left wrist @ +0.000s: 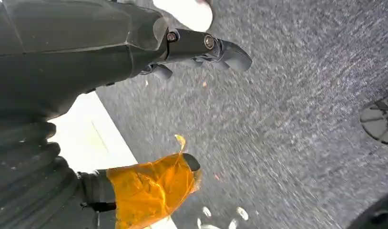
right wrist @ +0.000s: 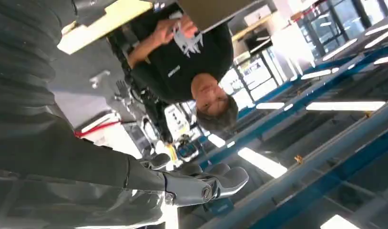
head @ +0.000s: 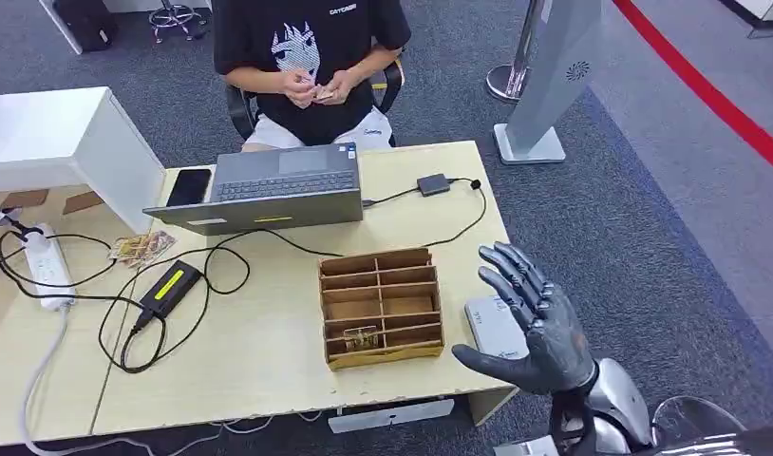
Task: Pass the card to the sensor for recognition and then transmit it.
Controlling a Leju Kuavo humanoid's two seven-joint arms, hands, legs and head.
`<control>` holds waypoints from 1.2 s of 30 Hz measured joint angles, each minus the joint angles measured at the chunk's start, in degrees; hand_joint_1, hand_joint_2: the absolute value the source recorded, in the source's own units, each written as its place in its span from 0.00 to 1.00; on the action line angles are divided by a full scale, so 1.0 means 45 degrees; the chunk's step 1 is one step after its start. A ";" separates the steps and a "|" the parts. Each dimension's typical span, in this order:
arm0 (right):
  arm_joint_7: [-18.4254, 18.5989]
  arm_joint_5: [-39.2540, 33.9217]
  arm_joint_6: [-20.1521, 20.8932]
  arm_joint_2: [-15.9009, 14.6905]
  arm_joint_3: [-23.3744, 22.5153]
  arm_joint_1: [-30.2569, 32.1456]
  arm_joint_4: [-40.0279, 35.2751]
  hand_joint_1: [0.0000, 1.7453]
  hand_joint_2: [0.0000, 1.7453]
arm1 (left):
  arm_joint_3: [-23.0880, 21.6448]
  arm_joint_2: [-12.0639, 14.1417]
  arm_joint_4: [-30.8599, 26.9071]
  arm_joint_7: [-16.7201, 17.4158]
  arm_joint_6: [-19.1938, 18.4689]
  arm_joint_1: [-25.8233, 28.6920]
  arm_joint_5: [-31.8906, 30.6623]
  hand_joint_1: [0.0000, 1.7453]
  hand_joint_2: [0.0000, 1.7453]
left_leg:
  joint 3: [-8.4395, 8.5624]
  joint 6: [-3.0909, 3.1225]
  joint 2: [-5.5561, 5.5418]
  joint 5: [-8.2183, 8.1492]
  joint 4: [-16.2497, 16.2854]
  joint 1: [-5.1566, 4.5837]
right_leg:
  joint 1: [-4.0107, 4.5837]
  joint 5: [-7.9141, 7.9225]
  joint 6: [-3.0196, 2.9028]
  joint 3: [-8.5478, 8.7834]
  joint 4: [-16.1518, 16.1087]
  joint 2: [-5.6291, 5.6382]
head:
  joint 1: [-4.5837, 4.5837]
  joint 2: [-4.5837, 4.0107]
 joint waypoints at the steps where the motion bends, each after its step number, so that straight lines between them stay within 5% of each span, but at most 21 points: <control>1: -0.0015 0.0174 -0.0135 0.0058 -0.0024 0.0043 -0.0048 0.00 1.00 | 0.0135 -0.0029 0.0005 0.0014 0.0058 0.0000 0.0275 0.00 1.00 | 0.0001 0.0000 -0.0001 0.0000 0.0000 0.0000 | 0.0000 0.0000 0.0000 0.0002 0.0000 -0.0001 | 0.0005 0.0000; 6: 0.0422 0.0748 -0.0451 0.0204 -0.0034 0.0162 -0.0111 0.00 1.00 | 0.0879 -0.0165 0.0005 0.0403 0.0233 -0.0053 0.1734 0.00 1.00 | 0.0005 0.0000 0.0000 -0.0001 0.0000 -0.0001 | -0.0001 0.0000 0.0000 0.0008 0.0000 -0.0001 | 0.0005 0.0000; 13: 0.0656 0.0651 -0.0306 0.0316 -0.0010 0.0165 -0.0048 0.00 1.00 | 0.1199 -0.0291 0.0005 0.0704 0.0321 -0.0100 0.1810 0.00 1.00 | 0.0007 0.0000 -0.0001 0.0000 0.0000 -0.0001 | -0.0001 0.0000 0.0000 0.0011 0.0000 -0.0002 | 0.0005 0.0000; 18: 0.0733 0.0850 -0.0364 0.0485 0.0024 0.0152 -0.0015 0.00 1.00 | 0.0365 -0.0369 0.0092 0.0573 0.0437 -0.0108 -0.0229 0.00 1.00 | 0.0006 0.0000 -0.0002 -0.0001 0.0000 0.0000 | -0.0001 -0.0001 0.0000 0.0012 0.0000 -0.0002 | 0.0005 0.0000; 36: 0.0753 0.0738 -0.0374 0.0685 0.0088 0.0153 0.0005 0.00 1.00 | -0.0258 -0.0583 0.0772 0.0466 0.0918 -0.0373 0.2385 0.00 1.00 | 0.0015 0.0001 -0.0002 -0.0001 0.0000 -0.0001 | -0.0001 -0.0005 0.0005 0.0019 0.0000 -0.0002 | 0.0000 0.0000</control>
